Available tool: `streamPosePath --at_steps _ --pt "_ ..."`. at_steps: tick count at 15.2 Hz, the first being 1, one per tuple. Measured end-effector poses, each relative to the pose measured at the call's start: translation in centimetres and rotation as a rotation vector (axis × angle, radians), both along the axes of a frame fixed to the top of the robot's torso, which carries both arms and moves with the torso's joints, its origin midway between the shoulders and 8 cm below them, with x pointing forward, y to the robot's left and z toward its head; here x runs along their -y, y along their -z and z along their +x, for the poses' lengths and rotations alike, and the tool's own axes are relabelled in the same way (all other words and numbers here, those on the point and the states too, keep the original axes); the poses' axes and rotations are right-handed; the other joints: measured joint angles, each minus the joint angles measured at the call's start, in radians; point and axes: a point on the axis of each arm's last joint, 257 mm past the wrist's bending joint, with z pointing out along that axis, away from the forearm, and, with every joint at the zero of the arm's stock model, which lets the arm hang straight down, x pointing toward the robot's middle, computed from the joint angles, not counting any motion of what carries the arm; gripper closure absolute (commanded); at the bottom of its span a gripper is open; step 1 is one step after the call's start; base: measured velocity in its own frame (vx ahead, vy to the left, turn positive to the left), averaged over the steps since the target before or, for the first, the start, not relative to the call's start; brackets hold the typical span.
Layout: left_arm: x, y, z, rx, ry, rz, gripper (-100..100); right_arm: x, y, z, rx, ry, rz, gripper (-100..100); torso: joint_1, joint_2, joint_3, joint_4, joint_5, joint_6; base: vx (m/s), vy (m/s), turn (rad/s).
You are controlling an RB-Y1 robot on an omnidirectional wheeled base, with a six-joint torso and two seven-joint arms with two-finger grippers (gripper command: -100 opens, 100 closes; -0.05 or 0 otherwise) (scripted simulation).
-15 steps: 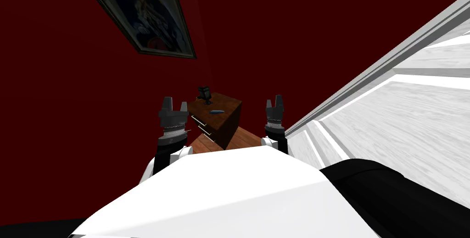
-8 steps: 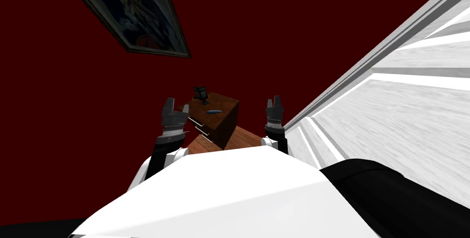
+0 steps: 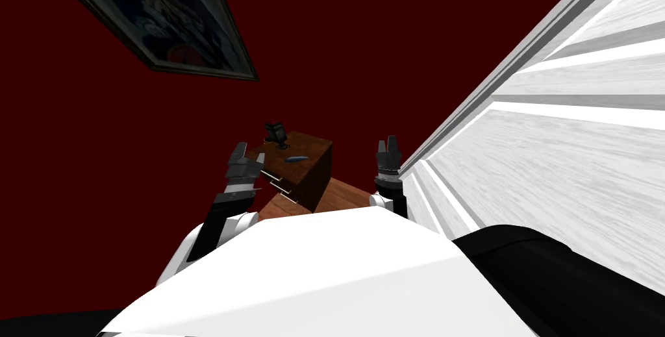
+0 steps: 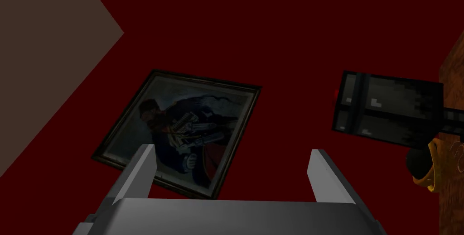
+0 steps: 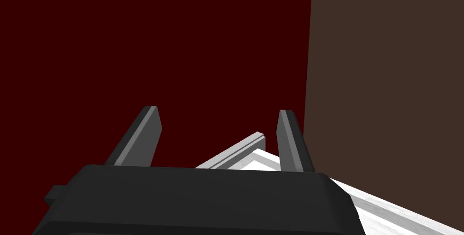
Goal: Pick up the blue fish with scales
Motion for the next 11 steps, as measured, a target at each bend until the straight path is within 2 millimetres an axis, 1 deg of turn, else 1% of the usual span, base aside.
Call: streamPosePath --at_steps 5,10,11 --pt "-2.2 2.3 0.9 -0.101 -0.026 -0.032 -100 0.0 0.0 0.0 0.0 0.0 0.0 0 0.001 -0.001 -0.001 0.0 0.0 0.0 -0.007 -0.022 -0.097" --pt "-4.4 4.4 1.2 -0.19 -0.055 -0.064 -100 0.0 0.0 0.0 0.0 0.0 0.0 0 0.001 -0.001 -0.001 0.0 0.0 0.0 -0.001 -0.018 -0.13" --pt "-5.0 4.8 1.4 -0.21 -0.062 -0.072 -100 0.0 0.0 0.0 0.0 0.0 0.0 0 0.001 -0.001 -0.001 0.0 0.0 0.0 0.002 -0.013 -0.039"
